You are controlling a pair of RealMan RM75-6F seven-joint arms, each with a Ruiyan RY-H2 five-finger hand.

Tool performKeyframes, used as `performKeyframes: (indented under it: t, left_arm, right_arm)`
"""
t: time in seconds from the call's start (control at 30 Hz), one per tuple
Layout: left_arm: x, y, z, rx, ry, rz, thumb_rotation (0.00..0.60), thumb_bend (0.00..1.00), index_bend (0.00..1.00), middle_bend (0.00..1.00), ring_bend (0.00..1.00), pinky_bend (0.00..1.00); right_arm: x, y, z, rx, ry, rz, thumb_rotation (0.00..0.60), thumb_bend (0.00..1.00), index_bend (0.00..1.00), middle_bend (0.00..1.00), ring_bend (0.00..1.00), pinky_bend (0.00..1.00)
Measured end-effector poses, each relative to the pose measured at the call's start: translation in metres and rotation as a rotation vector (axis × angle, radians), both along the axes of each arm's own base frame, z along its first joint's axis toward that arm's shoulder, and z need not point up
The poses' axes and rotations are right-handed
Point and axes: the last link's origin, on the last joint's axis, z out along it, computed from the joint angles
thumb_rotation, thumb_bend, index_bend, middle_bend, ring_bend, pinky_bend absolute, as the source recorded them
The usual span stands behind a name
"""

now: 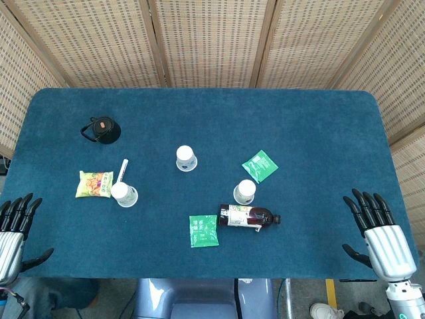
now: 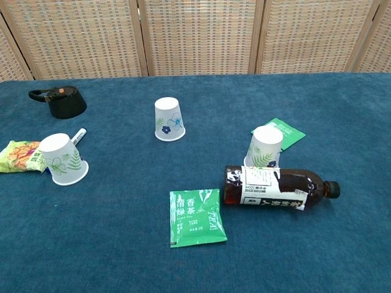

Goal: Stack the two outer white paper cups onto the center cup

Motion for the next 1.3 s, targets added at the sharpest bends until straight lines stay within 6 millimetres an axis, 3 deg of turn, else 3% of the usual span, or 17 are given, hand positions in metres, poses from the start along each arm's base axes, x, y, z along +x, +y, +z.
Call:
performKeyframes:
  t: [0.27, 0.47, 0.57, 0.7, 0.9, 1.03, 1.3]
  left_arm:
    - [-0.001, 0.003, 0.001, 0.006, -0.004, 0.004, 0.600, 0.00, 0.00, 0.00, 0.00, 0.00]
    - [-0.003, 0.008, -0.001, 0.007, 0.006, 0.014, 0.600, 0.00, 0.00, 0.00, 0.00, 0.00]
    - [-0.005, 0.012, -0.002, 0.011, 0.014, 0.028, 0.600, 0.00, 0.00, 0.00, 0.00, 0.00]
    - [-0.006, 0.017, -0.004, 0.017, 0.021, 0.044, 0.600, 0.00, 0.00, 0.00, 0.00, 0.00]
    - [-0.011, 0.030, -0.007, 0.017, 0.031, 0.090, 0.600, 0.00, 0.00, 0.00, 0.00, 0.00]
    - [-0.014, 0.039, -0.007, 0.020, 0.034, 0.118, 0.600, 0.00, 0.00, 0.00, 0.00, 0.00]
    - [-0.018, 0.046, -0.008, 0.013, 0.037, 0.146, 0.600, 0.00, 0.00, 0.00, 0.00, 0.00]
  right_arm:
    - [0.000, -0.007, -0.008, 0.034, 0.005, 0.003, 0.600, 0.00, 0.00, 0.00, 0.00, 0.00]
    - [0.012, -0.032, -0.015, 0.086, -0.001, 0.061, 0.600, 0.00, 0.04, 0.01, 0.00, 0.00]
    - [0.023, -0.052, -0.020, 0.131, 0.011, 0.098, 0.600, 0.00, 0.10, 0.09, 0.02, 0.02]
    - [0.046, -0.085, -0.030, 0.216, 0.028, 0.149, 0.600, 0.01, 0.17, 0.22, 0.15, 0.16]
    - [0.079, -0.134, -0.063, 0.387, 0.026, 0.164, 0.600, 0.11, 0.22, 0.29, 0.22, 0.28]
    - [0.107, -0.168, -0.100, 0.500, 0.022, 0.159, 0.600, 0.16, 0.23, 0.29, 0.23, 0.29]
    - [0.122, -0.196, -0.136, 0.536, 0.037, 0.138, 0.600, 0.21, 0.25, 0.31, 0.24, 0.29]
